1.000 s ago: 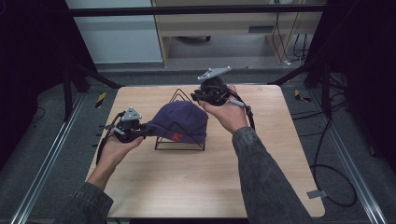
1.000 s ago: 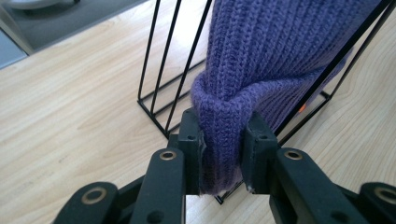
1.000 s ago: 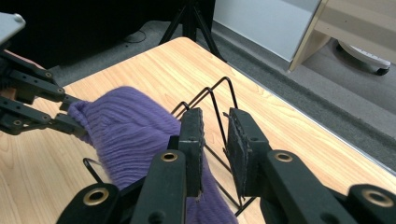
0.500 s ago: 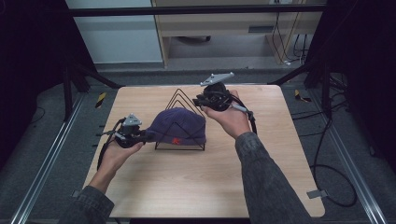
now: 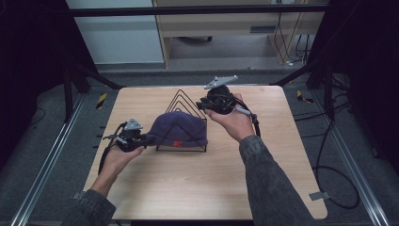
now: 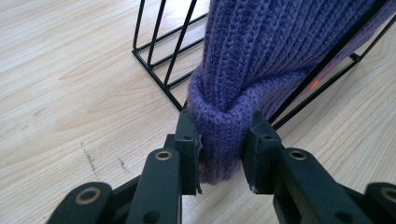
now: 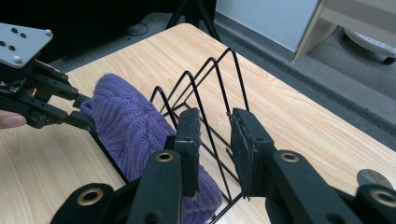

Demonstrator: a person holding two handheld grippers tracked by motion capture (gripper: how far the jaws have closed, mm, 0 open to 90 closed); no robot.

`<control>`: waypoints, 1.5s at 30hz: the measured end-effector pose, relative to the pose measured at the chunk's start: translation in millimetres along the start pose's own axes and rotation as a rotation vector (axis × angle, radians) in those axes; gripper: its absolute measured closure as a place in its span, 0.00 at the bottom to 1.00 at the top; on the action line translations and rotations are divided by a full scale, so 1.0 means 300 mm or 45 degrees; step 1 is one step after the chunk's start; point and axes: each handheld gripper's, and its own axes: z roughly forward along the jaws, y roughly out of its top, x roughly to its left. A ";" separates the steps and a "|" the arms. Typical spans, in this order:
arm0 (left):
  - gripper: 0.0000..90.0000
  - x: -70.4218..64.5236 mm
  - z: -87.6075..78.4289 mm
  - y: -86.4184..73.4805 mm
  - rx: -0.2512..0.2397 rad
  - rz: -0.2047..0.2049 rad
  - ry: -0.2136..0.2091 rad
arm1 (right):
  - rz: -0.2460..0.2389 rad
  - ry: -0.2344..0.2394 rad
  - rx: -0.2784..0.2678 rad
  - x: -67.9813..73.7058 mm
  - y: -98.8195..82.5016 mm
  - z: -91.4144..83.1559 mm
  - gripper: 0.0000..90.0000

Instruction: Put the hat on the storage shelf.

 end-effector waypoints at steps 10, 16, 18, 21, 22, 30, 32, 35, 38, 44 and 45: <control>0.77 0.003 0.009 -0.020 0.006 -0.015 -0.005 | 0.001 0.006 0.008 0.002 -0.003 0.004 0.80; 0.76 0.002 0.017 -0.030 0.018 -0.021 -0.004 | 0.011 0.012 0.014 0.003 -0.021 0.013 0.79; 0.74 0.000 0.017 -0.034 0.024 -0.024 -0.004 | 0.011 0.012 0.018 0.003 -0.028 0.015 0.79; 0.67 -0.010 0.010 -0.039 0.012 -0.026 0.026 | 0.022 0.011 0.024 0.003 -0.037 0.015 0.78; 0.65 -0.011 0.005 -0.040 0.000 -0.037 0.036 | 0.019 0.009 0.024 0.002 -0.040 0.015 0.78; 0.54 -0.010 -0.054 -0.044 -0.064 -0.063 0.078 | 0.019 -0.001 0.031 0.004 -0.045 0.002 0.75; 0.49 -0.010 -0.070 -0.051 -0.071 -0.061 0.107 | 0.018 -0.003 0.031 0.007 -0.044 -0.001 0.72; 0.40 -0.005 -0.087 -0.071 -0.074 -0.089 0.132 | 0.017 -0.015 0.026 0.013 -0.046 -0.005 0.67; 0.29 0.001 -0.090 -0.095 -0.081 -0.138 0.149 | 0.027 -0.025 0.036 0.019 -0.053 -0.007 0.60; 0.12 0.002 -0.076 -0.157 0.002 -0.166 0.199 | 0.053 -0.058 0.026 0.040 -0.062 -0.028 0.37; 0.11 0.003 -0.075 -0.165 0.017 -0.170 0.202 | 0.064 -0.059 0.015 0.043 -0.063 -0.035 0.34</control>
